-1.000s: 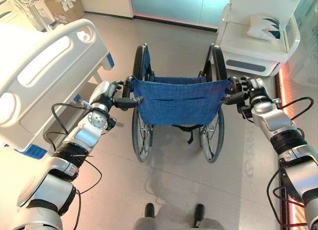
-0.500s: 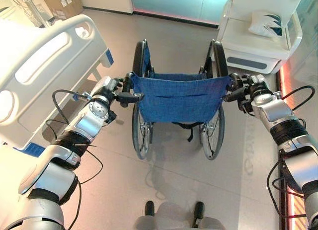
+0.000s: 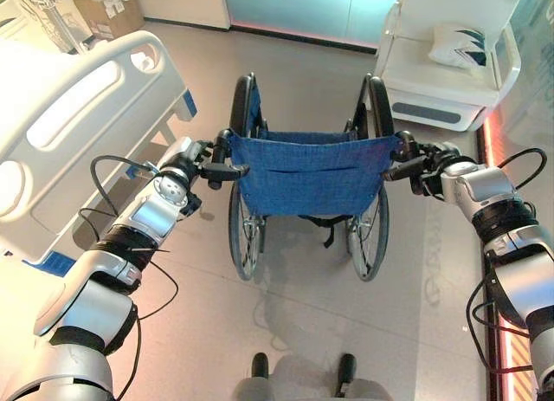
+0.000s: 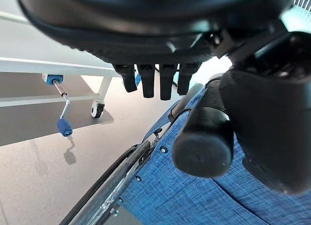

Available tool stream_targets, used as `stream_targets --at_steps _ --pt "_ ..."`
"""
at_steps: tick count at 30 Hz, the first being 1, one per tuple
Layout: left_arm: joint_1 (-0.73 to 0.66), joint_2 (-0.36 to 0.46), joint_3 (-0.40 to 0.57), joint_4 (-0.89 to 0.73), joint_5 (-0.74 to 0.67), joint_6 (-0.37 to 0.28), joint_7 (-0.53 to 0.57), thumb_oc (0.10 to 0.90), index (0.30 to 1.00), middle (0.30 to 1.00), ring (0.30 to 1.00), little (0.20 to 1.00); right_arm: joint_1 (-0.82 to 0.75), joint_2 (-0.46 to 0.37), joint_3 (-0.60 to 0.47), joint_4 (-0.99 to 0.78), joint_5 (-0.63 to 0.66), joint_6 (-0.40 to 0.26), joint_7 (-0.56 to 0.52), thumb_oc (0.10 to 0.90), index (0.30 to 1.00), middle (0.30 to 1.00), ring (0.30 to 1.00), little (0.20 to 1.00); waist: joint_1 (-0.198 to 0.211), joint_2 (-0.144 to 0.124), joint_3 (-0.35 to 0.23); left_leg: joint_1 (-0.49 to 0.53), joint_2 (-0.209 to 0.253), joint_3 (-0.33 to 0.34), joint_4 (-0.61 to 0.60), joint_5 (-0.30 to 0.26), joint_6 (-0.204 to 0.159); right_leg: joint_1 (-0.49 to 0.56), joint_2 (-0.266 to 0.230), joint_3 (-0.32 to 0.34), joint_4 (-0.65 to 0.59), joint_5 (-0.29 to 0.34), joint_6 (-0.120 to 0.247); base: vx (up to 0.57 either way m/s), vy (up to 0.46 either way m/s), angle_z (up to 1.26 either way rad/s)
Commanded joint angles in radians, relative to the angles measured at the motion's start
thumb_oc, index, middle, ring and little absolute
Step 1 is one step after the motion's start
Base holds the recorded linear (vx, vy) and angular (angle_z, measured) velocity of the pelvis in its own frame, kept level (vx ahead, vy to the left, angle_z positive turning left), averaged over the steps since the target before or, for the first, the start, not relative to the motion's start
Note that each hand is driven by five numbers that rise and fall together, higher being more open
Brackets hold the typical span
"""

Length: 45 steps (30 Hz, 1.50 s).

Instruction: Push the wheelchair next to the bed

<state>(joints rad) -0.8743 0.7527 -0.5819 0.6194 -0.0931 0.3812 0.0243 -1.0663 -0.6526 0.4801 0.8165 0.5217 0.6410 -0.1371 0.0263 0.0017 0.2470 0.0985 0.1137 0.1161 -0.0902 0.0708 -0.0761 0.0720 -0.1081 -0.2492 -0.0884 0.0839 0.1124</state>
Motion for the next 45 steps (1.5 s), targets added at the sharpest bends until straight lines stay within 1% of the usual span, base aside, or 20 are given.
stream_targets --at_steps 1,3,6,7,9,10,13,18,19,20,22,24,25,26,27,28,30,34,39,45 --pt "-0.157 0.044 -0.046 0.135 0.076 -0.004 0.026 0.8 0.9 0.9 0.9 0.9 -0.046 -0.072 0.049 0.126 -0.047 0.035 0.021 0.8 0.9 0.9 0.9 0.9 -0.001 -0.009 -0.036 -0.048 -0.044 0.018 0.067 -0.085 0.038 -0.023 -0.011 0.01 0.11 -0.114 -0.009 0.0 0.0 0.0" --pt "-0.162 0.047 -0.055 0.143 0.088 -0.007 0.013 0.8 0.9 0.9 0.9 0.9 -0.051 -0.071 0.057 0.141 -0.046 0.024 0.026 0.8 0.9 0.9 0.9 0.9 0.0 -0.009 -0.034 -0.049 -0.044 0.017 0.068 -0.085 0.039 -0.024 -0.01 0.011 0.111 -0.114 -0.009 0.0 0.0 0.0" --pt "-0.168 0.044 -0.07 0.155 0.121 -0.017 0.015 0.8 0.9 0.9 0.9 0.9 -0.06 -0.069 0.065 0.137 -0.048 -0.04 -0.002 0.8 0.9 0.9 0.9 0.9 -0.001 -0.009 -0.031 -0.049 -0.044 0.014 0.07 -0.085 0.039 -0.024 -0.01 0.012 0.112 -0.114 -0.01 0.0 0.0 0.0" --pt "-0.168 0.043 -0.07 0.155 0.121 -0.017 0.015 0.8 0.9 0.9 0.9 0.9 -0.06 -0.069 0.065 0.137 -0.047 -0.04 -0.003 0.8 0.9 0.9 0.9 0.9 0.0 -0.009 -0.03 -0.049 -0.044 0.014 0.07 -0.085 0.039 -0.024 -0.01 0.012 0.112 -0.114 -0.01 0.0 0.0 0.0" --pt "-0.173 0.037 -0.08 0.161 0.133 -0.009 -0.003 0.8 0.9 0.9 0.9 0.9 -0.066 -0.064 0.062 0.117 -0.027 -0.083 -0.051 0.8 0.9 0.9 0.9 0.9 -0.001 -0.006 -0.029 -0.052 -0.043 0.012 0.072 -0.086 0.039 -0.025 -0.011 0.011 0.113 -0.115 -0.011 0.0 0.0 0.0" --pt "-0.173 0.036 -0.08 0.161 0.133 -0.009 -0.003 0.8 0.9 0.9 0.9 0.9 -0.065 -0.063 0.062 0.116 -0.026 -0.083 -0.052 0.8 0.9 0.9 0.9 0.9 -0.001 -0.006 -0.029 -0.052 -0.043 0.012 0.072 -0.086 0.039 -0.025 -0.011 0.011 0.113 -0.115 -0.011 0.0 0.0 0.0" --pt "-0.177 0.028 -0.089 0.168 0.148 -0.01 -0.014 0.8 0.9 0.9 0.9 0.9 -0.077 -0.056 0.056 0.083 0.007 -0.118 -0.122 0.8 0.9 0.9 0.9 0.9 -0.002 -0.005 -0.026 -0.055 -0.043 0.011 0.075 -0.087 0.038 -0.028 -0.012 0.01 0.114 -0.114 -0.011 0.0 0.0 0.0" --pt "-0.176 0.02 -0.098 0.158 0.173 -0.088 0.01 0.8 0.9 0.9 0.9 0.9 -0.079 -0.048 0.048 0.035 0.011 -0.153 -0.16 0.8 0.9 0.9 0.9 0.9 -0.006 -0.002 -0.023 -0.056 -0.045 0.01 0.075 -0.088 0.037 -0.029 -0.012 0.012 0.114 -0.114 -0.012 0.0 0.0 0.0" --pt "-0.175 0.016 -0.103 0.148 0.189 -0.111 0.016 0.8 0.9 0.9 0.9 0.9 -0.074 -0.045 0.049 0.019 0.004 -0.173 -0.166 0.8 0.9 0.9 0.9 0.9 -0.007 -0.001 -0.023 -0.056 -0.045 0.011 0.074 -0.087 0.037 -0.028 -0.013 0.011 0.113 -0.113 -0.012 0.0 0.0 0.0" --pt "-0.174 0.016 -0.104 0.146 0.192 -0.116 0.018 0.775 0.862 0.862 0.862 0.862 -0.073 -0.044 0.049 0.017 0.003 -0.178 -0.168 0.8 0.9 0.9 0.9 0.9 -0.007 0.0 -0.024 -0.055 -0.045 0.011 0.074 -0.087 0.036 -0.029 -0.013 0.011 0.113 -0.113 -0.012 0.0 0.0 0.0" --pt "-0.17 0.016 -0.112 0.133 0.181 -0.147 0.037 0.673 0.709 0.709 0.709 0.709 -0.064 -0.04 0.048 -0.015 -0.01 -0.195 -0.174 0.8 0.9 0.9 0.9 0.9 -0.011 0.001 -0.025 -0.056 -0.045 0.012 0.077 -0.087 0.035 -0.03 -0.014 0.012 0.116 -0.113 -0.013 0.0 0.0 0.0" --pt "-0.165 0.01 -0.111 0.129 0.17 -0.158 0.05 0.662 0.693 0.693 0.693 0.693 -0.062 -0.036 0.048 -0.027 -0.009 -0.201 -0.177 0.8 0.9 0.9 0.9 0.9 -0.011 0.002 -0.025 -0.057 -0.045 0.012 0.075 -0.086 0.035 -0.031 -0.014 0.012 0.115 -0.113 -0.013 0.0 0.0 0.0" --pt "-0.159 0.001 -0.107 0.125 0.148 -0.177 0.052 0.591 0.587 0.587 0.587 0.587 -0.057 -0.029 0.045 -0.041 -0.014 -0.209 -0.18 0.739 0.808 0.808 0.808 0.808 -0.012 0.004 -0.025 -0.056 -0.046 0.012 0.074 -0.087 0.035 -0.03 -0.014 0.012 0.114 -0.113 -0.014 0.0 0.0 0.0" --pt "-0.156 -0.002 -0.104 0.124 0.143 -0.182 0.051 0.555 0.533 0.533 0.533 0.533 -0.055 -0.028 0.045 -0.045 -0.017 -0.214 -0.18 0.685 0.728 0.728 0.728 0.728 -0.013 0.004 -0.025 -0.055 -0.046 0.013 0.073 -0.086 0.035 -0.03 -0.013 0.012 0.113 -0.113 -0.014 0.0 0.0 0.0" --pt "-0.151 -0.009 -0.1 0.12 0.138 -0.201 0.052 0.4 0.3 0.3 0.3 0.3 -0.052 -0.025 0.044 -0.05 -0.024 -0.231 -0.17 0.525 0.488 0.488 0.488 0.488 -0.013 0.005 -0.025 -0.055 -0.046 0.013 0.073 -0.087 0.035 -0.029 -0.013 0.012 0.113 -0.113 -0.014 0.0 0.0 0.0" --pt "-0.146 -0.013 -0.096 0.118 0.141 -0.213 0.05 0.4 0.3 0.3 0.3 0.3 -0.05 -0.023 0.045 -0.054 -0.037 -0.241 -0.157 0.4 0.3 0.3 0.3 0.3 -0.013 0.005 -0.026 -0.055 -0.046 0.014 0.074 -0.087 0.034 -0.029 -0.013 0.012 0.113 -0.113 -0.014 0.0 0.0 0.0" --pt "-0.128 -0.029 -0.09 0.11 0.152 -0.218 0.025 0.4 0.3 0.3 0.3 0.3 -0.035 -0.017 0.047 -0.072 -0.055 -0.23 -0.107 0.4 0.3 0.3 0.3 0.3 -0.013 0.006 -0.028 -0.057 -0.046 0.015 0.076 -0.086 0.033 -0.031 -0.014 0.011 0.115 -0.112 -0.013 0.0 0.0 0.0" --pt "-0.112 -0.038 -0.088 0.111 0.152 -0.2 0.013 0.4 0.3 0.3 0.3 0.3 -0.022 -0.011 0.05 -0.07 -0.062 -0.217 -0.076 0.4 0.3 0.3 0.3 0.3 -0.014 0.007 -0.03 -0.056 -0.045 0.014 0.073 -0.083 0.033 -0.032 -0.015 0.011 0.116 -0.112 -0.013 0.0 0.0 0.0" --pt "-0.098 -0.077 -0.078 0.175 0.155 -0.175 0.003 0.4 0.3 0.3 0.3 0.3 -0.02 0.006 0.06 0.001 -0.086 -0.201 -0.008 0.4 0.3 0.3 0.3 0.3 -0.014 0.006 -0.034 -0.051 -0.046 0.015 0.074 -0.083 0.035 -0.028 -0.015 0.011 0.117 -0.113 -0.014 0.0 0.0 0.0" --pt "-0.112 -0.088 -0.091 0.202 0.191 -0.15 -0.035 0.4 0.3 0.3 0.3 0.3 -0.037 0.01 0.072 0.016 -0.092 -0.216 -0.006 0.4 0.3 0.3 0.3 0.3 -0.015 0.005 -0.031 -0.055 -0.044 0.016 0.077 -0.082 0.034 -0.032 -0.016 0.011 0.119 -0.112 -0.013 -0.01 -0.002 0.0"
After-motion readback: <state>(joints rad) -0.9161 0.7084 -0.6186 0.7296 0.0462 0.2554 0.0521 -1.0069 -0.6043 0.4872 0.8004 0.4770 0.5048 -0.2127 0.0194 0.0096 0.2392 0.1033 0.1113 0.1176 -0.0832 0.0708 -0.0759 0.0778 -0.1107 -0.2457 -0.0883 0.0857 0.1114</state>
